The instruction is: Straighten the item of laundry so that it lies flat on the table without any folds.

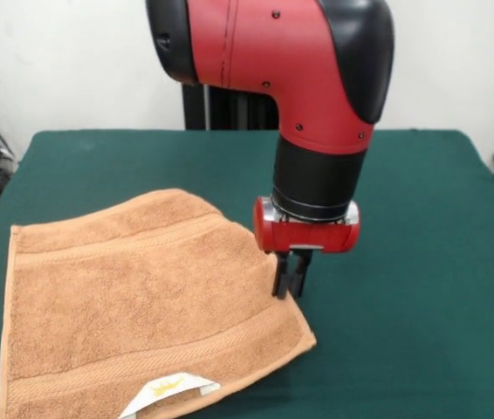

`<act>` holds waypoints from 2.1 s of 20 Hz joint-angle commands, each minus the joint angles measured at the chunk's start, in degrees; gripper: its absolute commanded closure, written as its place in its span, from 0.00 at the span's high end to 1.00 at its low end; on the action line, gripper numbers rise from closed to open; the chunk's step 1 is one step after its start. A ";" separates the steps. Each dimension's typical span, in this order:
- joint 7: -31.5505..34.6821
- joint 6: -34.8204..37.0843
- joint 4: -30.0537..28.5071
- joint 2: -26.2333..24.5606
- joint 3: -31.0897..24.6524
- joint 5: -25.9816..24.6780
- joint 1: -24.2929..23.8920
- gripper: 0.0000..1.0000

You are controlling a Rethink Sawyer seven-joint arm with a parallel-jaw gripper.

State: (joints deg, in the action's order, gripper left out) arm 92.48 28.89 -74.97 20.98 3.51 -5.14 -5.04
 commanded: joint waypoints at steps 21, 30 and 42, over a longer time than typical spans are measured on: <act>-13.04 11.72 -6.49 4.56 -14.37 -4.01 -10.34 0.00; -20.23 16.15 -7.07 8.07 -19.84 -6.65 -21.84 0.00; -16.96 16.21 -9.85 10.02 -23.47 -11.35 -24.60 0.00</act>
State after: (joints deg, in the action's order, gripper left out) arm 91.49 40.05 -77.68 30.27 -9.43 -12.58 -31.36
